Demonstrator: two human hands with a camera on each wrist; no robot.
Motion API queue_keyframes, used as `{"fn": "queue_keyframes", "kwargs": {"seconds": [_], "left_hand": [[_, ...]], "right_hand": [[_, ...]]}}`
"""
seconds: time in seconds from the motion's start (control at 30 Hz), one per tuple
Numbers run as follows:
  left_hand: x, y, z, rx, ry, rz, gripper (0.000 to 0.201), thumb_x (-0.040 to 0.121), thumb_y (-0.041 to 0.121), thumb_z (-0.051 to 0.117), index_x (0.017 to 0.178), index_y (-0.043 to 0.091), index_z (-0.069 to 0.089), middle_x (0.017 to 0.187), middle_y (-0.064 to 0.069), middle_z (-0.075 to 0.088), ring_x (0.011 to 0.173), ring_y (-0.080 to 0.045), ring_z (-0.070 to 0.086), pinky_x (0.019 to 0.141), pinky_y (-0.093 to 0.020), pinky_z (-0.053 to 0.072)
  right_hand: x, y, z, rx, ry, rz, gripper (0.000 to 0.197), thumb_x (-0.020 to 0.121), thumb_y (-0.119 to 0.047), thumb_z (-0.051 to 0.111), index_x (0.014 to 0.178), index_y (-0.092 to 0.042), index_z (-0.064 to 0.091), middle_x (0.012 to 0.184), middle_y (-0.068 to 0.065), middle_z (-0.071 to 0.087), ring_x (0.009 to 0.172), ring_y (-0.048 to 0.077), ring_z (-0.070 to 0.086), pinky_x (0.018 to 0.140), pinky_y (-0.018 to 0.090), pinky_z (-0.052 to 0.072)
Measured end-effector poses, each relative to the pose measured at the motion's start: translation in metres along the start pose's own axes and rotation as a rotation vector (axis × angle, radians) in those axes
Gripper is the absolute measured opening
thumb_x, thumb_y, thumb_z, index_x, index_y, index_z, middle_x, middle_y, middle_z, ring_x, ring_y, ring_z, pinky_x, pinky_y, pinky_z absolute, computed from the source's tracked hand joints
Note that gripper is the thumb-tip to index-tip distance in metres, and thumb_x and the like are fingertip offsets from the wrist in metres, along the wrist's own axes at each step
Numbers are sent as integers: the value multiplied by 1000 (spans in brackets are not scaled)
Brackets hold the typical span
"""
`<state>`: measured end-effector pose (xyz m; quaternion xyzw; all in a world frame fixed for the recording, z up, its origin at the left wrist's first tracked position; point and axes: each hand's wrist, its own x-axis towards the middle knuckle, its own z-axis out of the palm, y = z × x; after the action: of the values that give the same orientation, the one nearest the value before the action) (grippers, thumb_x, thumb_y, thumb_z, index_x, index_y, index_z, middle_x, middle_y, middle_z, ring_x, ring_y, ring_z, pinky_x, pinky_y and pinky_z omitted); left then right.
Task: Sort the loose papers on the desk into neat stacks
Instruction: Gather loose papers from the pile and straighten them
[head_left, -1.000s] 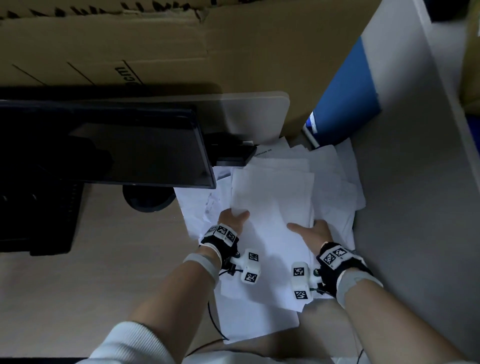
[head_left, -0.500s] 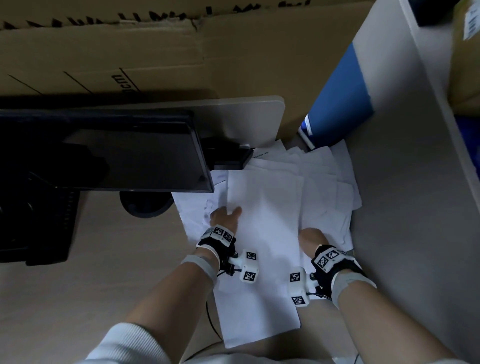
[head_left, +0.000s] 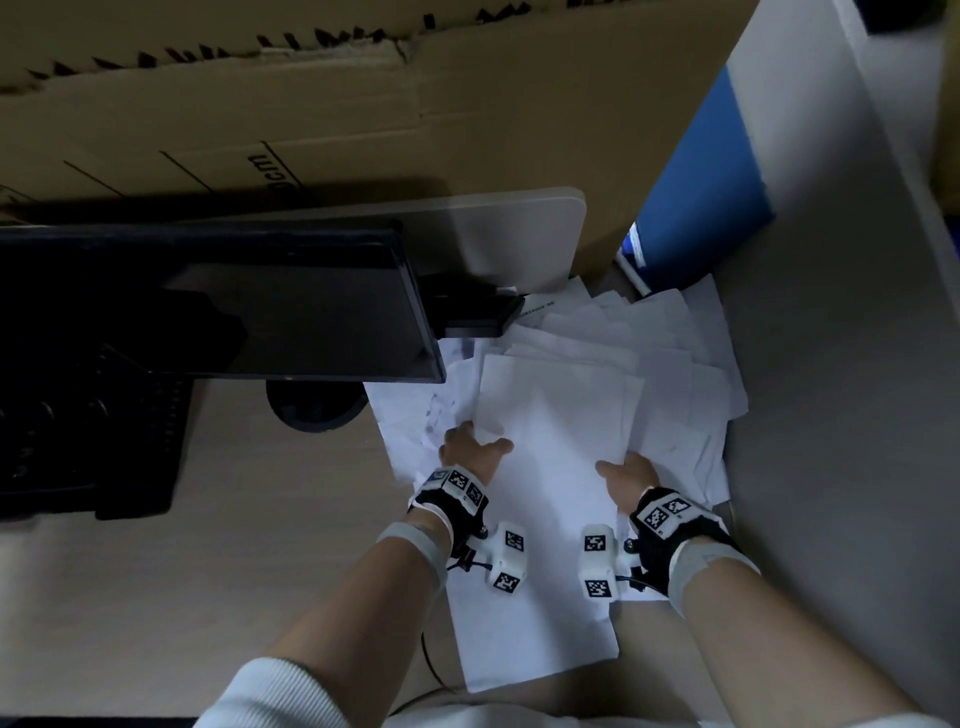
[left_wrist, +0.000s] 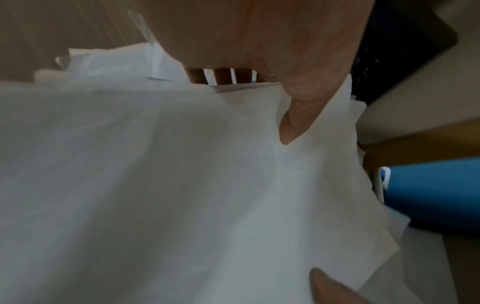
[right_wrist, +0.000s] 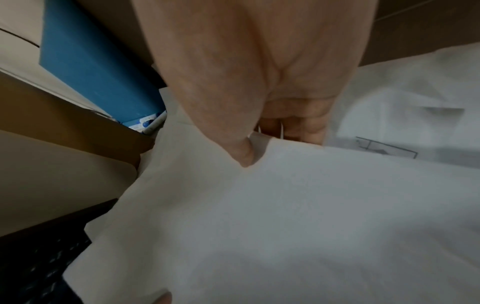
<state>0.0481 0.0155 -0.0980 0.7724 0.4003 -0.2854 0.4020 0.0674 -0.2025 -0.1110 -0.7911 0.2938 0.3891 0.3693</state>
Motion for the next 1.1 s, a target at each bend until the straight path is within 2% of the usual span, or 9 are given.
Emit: {"fn": "queue_keyframes", "kwargs": {"seconds": [0.17, 0.3, 0.37, 0.47, 0.6, 0.83, 0.93, 1.0, 1.1], "left_hand": [[-22, 10, 14, -126, -29, 137, 64, 85, 20, 73, 140, 4, 43, 143, -14, 47, 130, -32, 49, 109, -40, 41], [-31, 7, 25, -166, -56, 213, 49, 82, 16, 75, 125, 3, 55, 125, -4, 54, 118, -25, 56, 103, -36, 46], [-36, 3, 31, -128, -76, 259, 62, 77, 25, 77, 130, 2, 54, 125, 0, 54, 118, -22, 55, 106, -38, 45], [-38, -3, 36, -114, -68, 282, 97, 66, 36, 79, 150, 9, 37, 148, -7, 49, 135, -28, 47, 113, -45, 39], [-22, -20, 28, -86, -24, 258, 112, 51, 57, 73, 150, 18, 38, 148, -3, 50, 136, -24, 48, 113, -44, 41], [-31, -4, 22, -413, -83, 126, 90, 79, 2, 78, 147, 7, 21, 134, -10, 48, 123, -28, 51, 108, -40, 41], [-29, -3, 27, -363, -131, 73, 82, 80, 8, 80, 146, 2, 33, 138, -9, 51, 126, -29, 53, 107, -37, 41], [-27, 0, 28, -270, -158, 69, 67, 86, 21, 76, 142, 0, 46, 141, -12, 55, 126, -29, 55, 101, -28, 43], [-25, 15, 26, -240, -189, 75, 57, 101, 40, 53, 134, -6, 54, 112, -21, 65, 92, -31, 62, 69, -22, 51]], "right_hand": [[-12, 14, -18, 81, 48, -24, 40, 91, -10, 61, 127, 1, 50, 119, 16, 61, 105, 33, 61, 82, 37, 52], [-30, 32, -24, 181, 10, -59, 31, 90, -4, 62, 120, -5, 56, 117, 17, 64, 103, 33, 64, 81, 39, 54], [-40, 40, -24, 142, 34, -116, 33, 92, -2, 56, 125, -6, 56, 120, 14, 64, 106, 31, 62, 91, 39, 52], [-49, 47, -23, 118, 54, -200, 40, 94, 2, 47, 131, -8, 54, 126, 7, 62, 111, 26, 59, 97, 32, 46], [-52, 45, -14, 105, 43, -218, 43, 93, 2, 43, 133, -11, 53, 130, 7, 60, 114, 28, 58, 101, 34, 46], [-34, 38, -19, 44, 93, -123, 19, 95, 0, 41, 110, -3, 52, 108, 12, 58, 94, 27, 55, 82, 31, 46], [-23, 38, -17, 79, 80, 0, 12, 98, 0, 33, 102, 1, 45, 101, 13, 51, 89, 29, 51, 80, 31, 43], [-13, 42, -18, 127, 97, 55, 30, 98, -6, 37, 124, 5, 46, 123, 18, 55, 108, 35, 55, 94, 38, 43], [-11, 44, -29, 196, 82, 10, 47, 90, -22, 66, 129, -2, 51, 123, 14, 61, 109, 31, 60, 91, 37, 48]]}}
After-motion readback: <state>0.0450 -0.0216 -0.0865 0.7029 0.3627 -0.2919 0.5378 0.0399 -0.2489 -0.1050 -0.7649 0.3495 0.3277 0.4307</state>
